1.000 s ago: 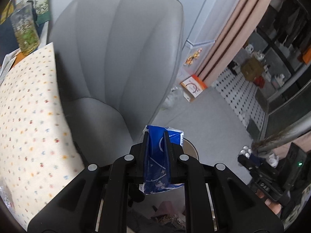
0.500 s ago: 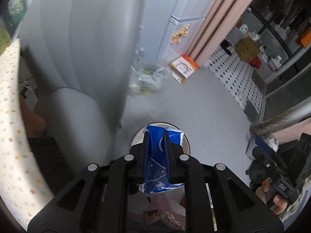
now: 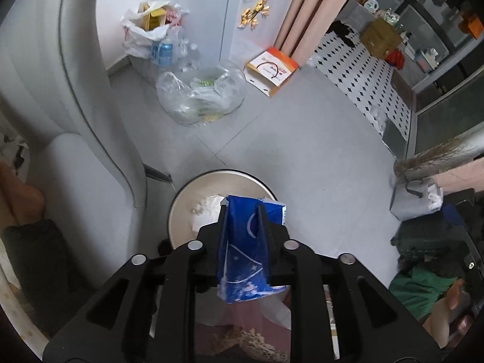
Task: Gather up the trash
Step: 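Open both grippers over the bin to drop the blister pack and tissue pack, then move both tools back over the table toward the bottle and box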
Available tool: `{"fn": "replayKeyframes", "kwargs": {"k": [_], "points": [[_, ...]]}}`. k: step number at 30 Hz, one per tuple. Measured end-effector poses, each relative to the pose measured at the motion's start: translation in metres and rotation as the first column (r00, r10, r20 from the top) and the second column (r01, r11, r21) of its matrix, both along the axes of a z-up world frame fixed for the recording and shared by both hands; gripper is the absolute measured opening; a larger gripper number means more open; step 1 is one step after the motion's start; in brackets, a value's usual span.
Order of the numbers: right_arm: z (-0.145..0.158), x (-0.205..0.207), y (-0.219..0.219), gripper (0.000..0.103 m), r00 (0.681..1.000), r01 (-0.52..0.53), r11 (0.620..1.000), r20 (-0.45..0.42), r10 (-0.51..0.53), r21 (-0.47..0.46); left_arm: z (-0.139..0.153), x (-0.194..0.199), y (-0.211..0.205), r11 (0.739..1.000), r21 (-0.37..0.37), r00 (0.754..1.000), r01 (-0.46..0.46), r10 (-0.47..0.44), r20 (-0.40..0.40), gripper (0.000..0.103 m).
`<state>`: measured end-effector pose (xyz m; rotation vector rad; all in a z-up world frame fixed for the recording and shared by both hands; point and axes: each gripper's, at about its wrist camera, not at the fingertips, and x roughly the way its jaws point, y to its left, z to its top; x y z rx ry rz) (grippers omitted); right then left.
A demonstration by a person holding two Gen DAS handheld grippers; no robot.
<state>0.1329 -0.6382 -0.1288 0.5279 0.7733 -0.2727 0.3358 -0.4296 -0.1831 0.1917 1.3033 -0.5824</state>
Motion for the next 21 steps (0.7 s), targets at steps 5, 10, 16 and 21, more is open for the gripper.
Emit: {"fn": "replayKeyframes", "kwargs": {"k": [5, 10, 16, 21], "points": [[0.005, -0.01, -0.004, 0.088, 1.0, 0.022, 1.0, 0.014, -0.022, 0.001, 0.011, 0.0, 0.002, 1.0, -0.025, 0.999, -0.012, 0.013, 0.043, 0.086], [0.013, -0.005, 0.004, 0.09, 1.0, 0.004, 1.0, 0.028, -0.004, 0.005, 0.03, 0.002, 0.011, 0.998, -0.055, 0.998, -0.018, 0.021, 0.053, 0.096], [0.039, -0.014, 0.017, 0.096, 0.998, 0.018, 0.999, 0.069, -0.016, -0.031, 0.069, -0.005, 0.037, 0.995, -0.096, 0.992, -0.037, 0.048, 0.113, 0.097], [0.062, -0.016, 0.034, 0.096, 0.996, -0.013, 0.999, 0.086, 0.016, -0.041, 0.1, -0.008, 0.068, 0.988, -0.136, 0.985, -0.074, 0.093, 0.143, 0.097]]}}
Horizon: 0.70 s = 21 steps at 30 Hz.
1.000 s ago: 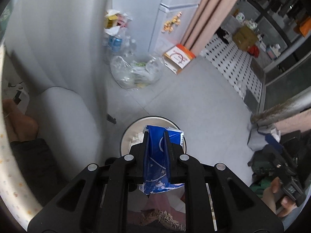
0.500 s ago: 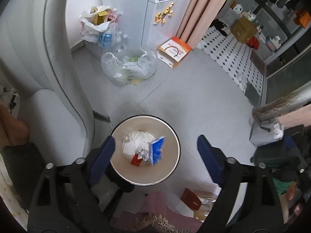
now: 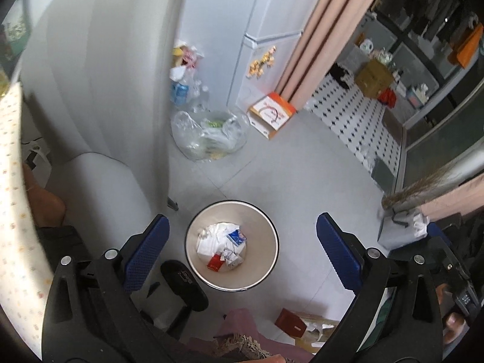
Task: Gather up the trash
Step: 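Move both tools back over the table toward the bottle and box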
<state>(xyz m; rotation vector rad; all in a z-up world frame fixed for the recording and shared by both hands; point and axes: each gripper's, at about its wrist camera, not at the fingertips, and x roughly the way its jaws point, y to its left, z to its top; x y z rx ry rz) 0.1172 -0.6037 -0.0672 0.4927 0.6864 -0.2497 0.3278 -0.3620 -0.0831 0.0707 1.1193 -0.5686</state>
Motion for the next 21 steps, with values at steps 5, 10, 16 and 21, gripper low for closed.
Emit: {"fn": "replayKeyframes", "kwargs": {"k": [5, 10, 16, 21], "points": [[0.031, -0.005, 0.018, 0.096, 0.998, -0.037, 0.999, 0.054, 0.037, -0.014, 0.039, -0.012, 0.041, 0.997, -0.053, 0.997, -0.048, 0.052, 0.064, 0.097], [0.046, -0.001, 0.052, 0.096, 0.99, -0.12, 0.992, 0.076, 0.122, -0.03, 0.074, -0.032, 0.099, 0.984, -0.114, 0.982, -0.138, 0.151, 0.116, 0.097], [0.057, 0.013, 0.096, 0.096, 0.965, -0.237, 0.971, 0.115, 0.237, -0.018, 0.093, -0.064, 0.191, 0.941, -0.14, 0.931, -0.308, 0.329, 0.162, 0.097], [0.059, 0.032, 0.143, 0.096, 0.94, -0.328, 0.944, 0.092, 0.33, -0.028, 0.091, -0.09, 0.252, 0.892, -0.184, 0.879, -0.412, 0.443, 0.178, 0.097]]}}
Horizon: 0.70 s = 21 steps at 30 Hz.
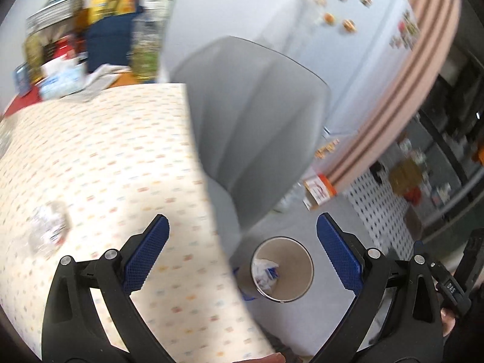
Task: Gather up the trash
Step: 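Move both tools back over the table toward the bottle and box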
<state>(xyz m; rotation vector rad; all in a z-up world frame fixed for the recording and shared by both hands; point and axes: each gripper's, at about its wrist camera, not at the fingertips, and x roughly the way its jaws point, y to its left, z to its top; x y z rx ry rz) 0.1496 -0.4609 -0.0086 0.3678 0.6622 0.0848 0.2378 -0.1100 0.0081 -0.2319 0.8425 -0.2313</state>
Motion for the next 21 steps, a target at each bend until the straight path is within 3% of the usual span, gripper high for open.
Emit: {"fn": "replayKeyframes", "kwargs": {"k": [12, 21], "points": [[-0.001, 0.021, 0.107, 0.096, 0.981, -0.194, 0.981, -0.032, 0.193, -0.019, 0.007, -0.066, 0.142, 0.976, -0.048, 0.977, -0.211, 0.213, 0.032, 0.097], [-0.002, 0.027, 0.175, 0.096, 0.945, -0.321, 0.947, -0.066, 0.319, -0.022, -0.007, -0.107, 0.207, 0.943, -0.075, 0.945, -0.324, 0.327, 0.031, 0.097]]}}
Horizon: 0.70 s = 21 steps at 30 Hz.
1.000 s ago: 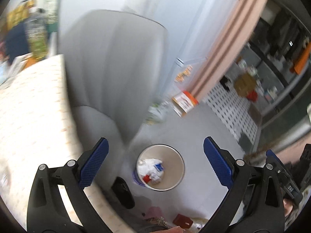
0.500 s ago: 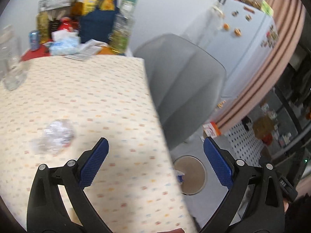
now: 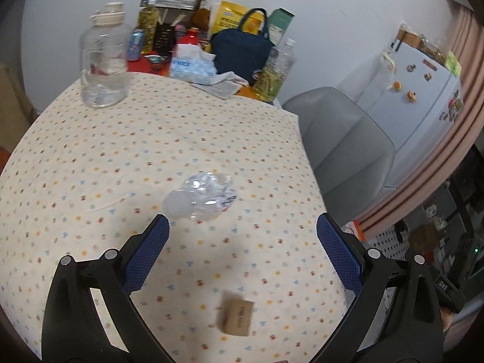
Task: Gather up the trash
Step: 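Move both tools back over the table toward the bottle and box, then grasp the cardboard box with the right gripper while left grasps the crushed plastic bottle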
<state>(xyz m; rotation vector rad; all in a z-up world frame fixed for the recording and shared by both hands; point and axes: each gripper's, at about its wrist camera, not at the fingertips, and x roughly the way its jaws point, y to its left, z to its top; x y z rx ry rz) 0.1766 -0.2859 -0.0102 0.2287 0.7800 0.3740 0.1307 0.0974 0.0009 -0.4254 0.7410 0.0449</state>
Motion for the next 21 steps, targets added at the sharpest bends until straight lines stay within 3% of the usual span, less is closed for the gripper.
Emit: {"fn": "replayKeyframes", "kwargs": {"k": [9, 21], "points": [[-0.017, -0.004, 0.086, 0.095, 0.987, -0.141, 0.99, -0.081, 0.141, -0.003, -0.013, -0.035, 0.044, 0.996, -0.038, 0.997, -0.077, 0.078, 0.005, 0.097], [-0.044, -0.03, 0.187, 0.082, 0.944, -0.287, 0.957, -0.183, 0.275, -0.043, -0.038, -0.068, 0.086, 0.987, -0.076, 0.99, -0.142, 0.141, -0.015, 0.094]]}}
